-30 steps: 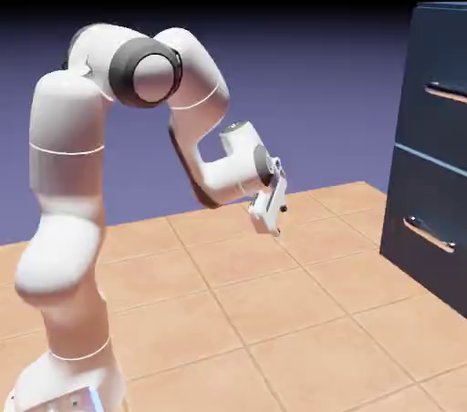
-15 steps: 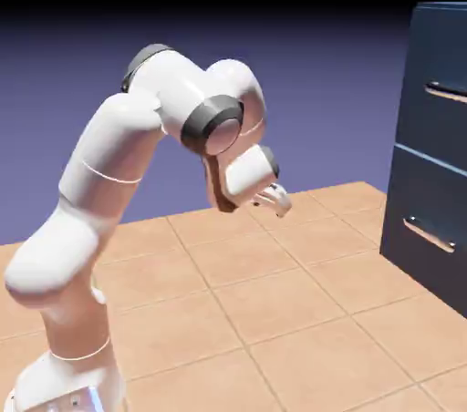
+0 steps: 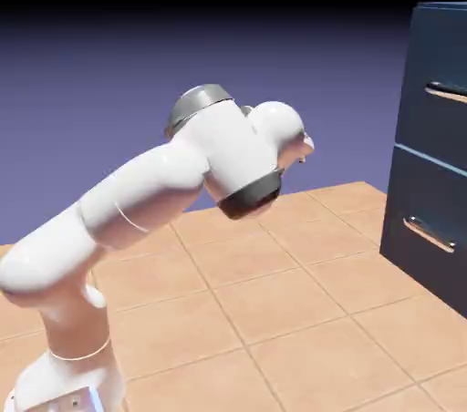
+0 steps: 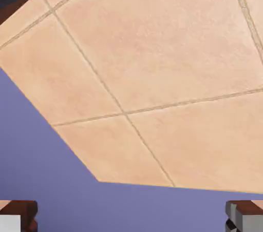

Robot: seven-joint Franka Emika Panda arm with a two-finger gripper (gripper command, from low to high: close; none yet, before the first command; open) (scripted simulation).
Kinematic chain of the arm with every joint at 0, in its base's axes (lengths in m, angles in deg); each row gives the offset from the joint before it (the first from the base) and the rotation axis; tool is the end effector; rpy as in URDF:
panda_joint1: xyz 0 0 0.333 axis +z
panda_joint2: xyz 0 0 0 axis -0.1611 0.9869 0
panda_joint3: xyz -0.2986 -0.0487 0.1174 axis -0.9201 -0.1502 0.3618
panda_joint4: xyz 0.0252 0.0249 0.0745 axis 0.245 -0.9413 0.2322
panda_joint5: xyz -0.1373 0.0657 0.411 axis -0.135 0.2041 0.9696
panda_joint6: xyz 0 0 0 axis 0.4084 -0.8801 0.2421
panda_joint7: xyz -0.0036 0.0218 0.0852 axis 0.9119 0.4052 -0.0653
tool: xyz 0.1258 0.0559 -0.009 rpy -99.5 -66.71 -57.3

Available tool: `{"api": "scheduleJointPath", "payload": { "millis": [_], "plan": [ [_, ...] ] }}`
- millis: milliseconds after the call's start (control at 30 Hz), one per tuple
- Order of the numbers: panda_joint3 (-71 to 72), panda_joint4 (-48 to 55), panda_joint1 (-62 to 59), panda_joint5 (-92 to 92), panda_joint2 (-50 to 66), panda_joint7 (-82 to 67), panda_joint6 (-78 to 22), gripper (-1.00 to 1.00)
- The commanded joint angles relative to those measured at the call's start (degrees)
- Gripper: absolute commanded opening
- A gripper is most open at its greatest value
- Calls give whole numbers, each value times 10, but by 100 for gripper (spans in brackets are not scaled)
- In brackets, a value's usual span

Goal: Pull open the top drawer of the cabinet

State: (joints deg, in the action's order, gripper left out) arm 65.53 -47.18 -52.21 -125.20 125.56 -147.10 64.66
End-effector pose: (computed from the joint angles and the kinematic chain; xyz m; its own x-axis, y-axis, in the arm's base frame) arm 0.6088 0.3309 0.3421 -0.5072 -0.2569 -0.8227 -0.4731 0.8809 0.0166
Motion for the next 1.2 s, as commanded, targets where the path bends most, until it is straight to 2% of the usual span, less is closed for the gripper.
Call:
{"api": "scheduleJointPath", "payload": {
  "millis": [0, 667, 967, 1000, 1167],
  "plan": [
    [13, 8, -7, -19, 15, -25, -4, 0],
    [274, 172, -149, -394, 306, -522, -87, 0],
    [266, 323, -57, -386, 301, -559, -30, 0],
    [266, 323, -57, -386, 301, -559, -30, -100],
    [285, 240, -100, -398, 323, -558, -68, -100]
  ]
}}
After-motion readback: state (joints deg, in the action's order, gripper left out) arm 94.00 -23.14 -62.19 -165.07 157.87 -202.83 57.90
